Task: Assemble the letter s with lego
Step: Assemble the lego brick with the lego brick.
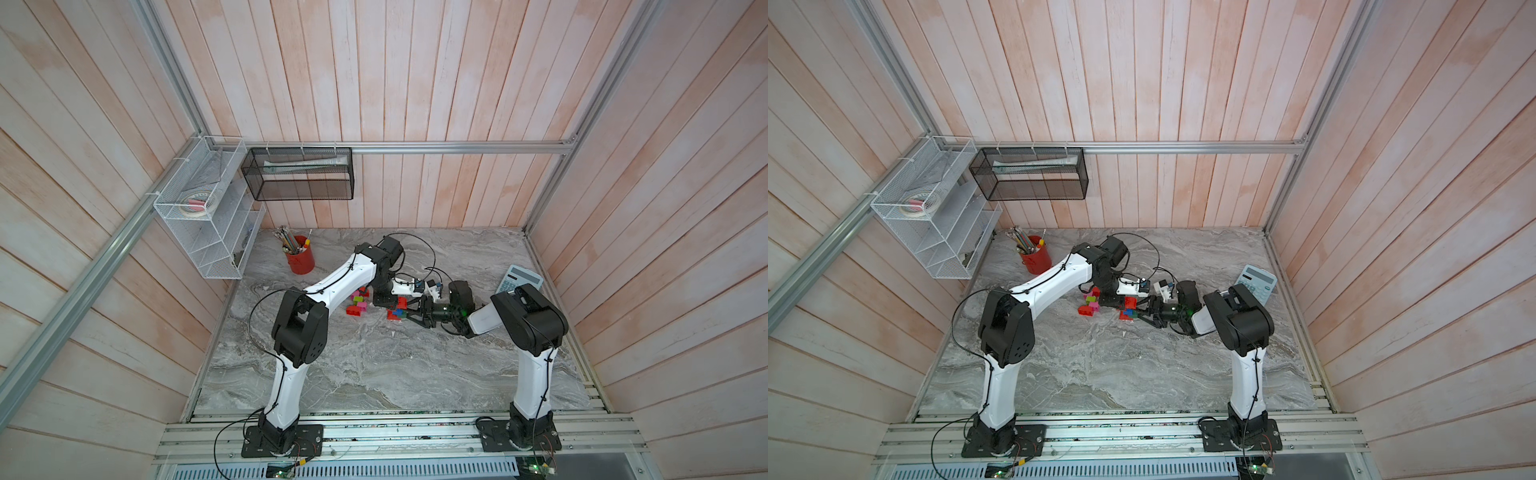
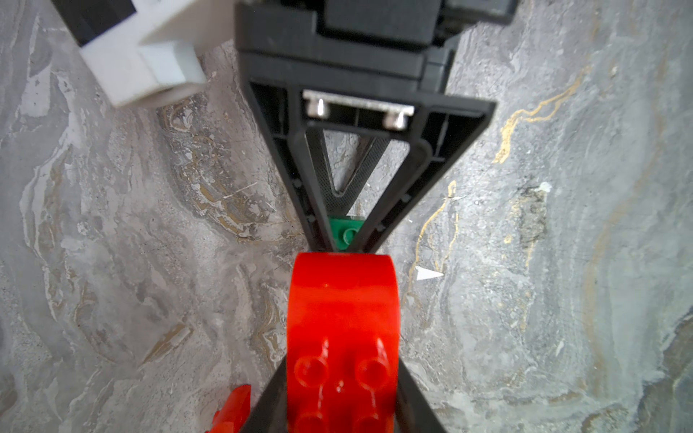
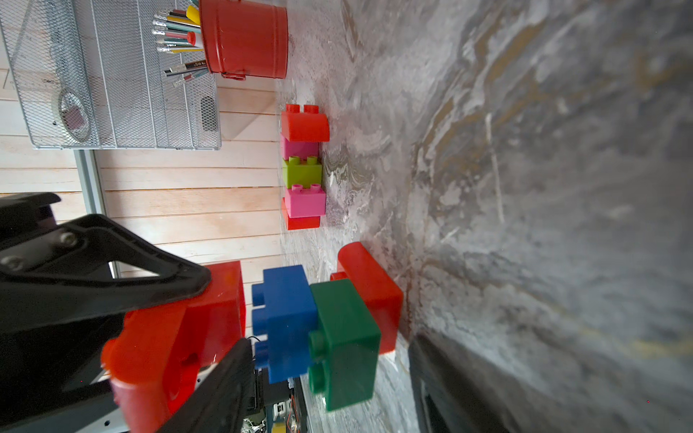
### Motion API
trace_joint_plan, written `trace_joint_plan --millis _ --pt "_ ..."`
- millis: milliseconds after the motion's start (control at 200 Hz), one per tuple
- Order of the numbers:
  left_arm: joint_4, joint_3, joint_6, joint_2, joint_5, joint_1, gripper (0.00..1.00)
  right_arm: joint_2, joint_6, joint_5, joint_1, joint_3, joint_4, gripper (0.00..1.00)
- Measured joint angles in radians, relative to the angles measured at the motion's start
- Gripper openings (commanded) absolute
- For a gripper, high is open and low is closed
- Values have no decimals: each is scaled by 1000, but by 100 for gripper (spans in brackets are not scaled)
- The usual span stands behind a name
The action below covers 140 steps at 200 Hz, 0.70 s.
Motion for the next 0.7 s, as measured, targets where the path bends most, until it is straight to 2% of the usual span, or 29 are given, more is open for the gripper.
trace_joint_plan --millis 700 --pt "8 0 23 1 4 5 37 10 -23 -7 0 12 -2 64"
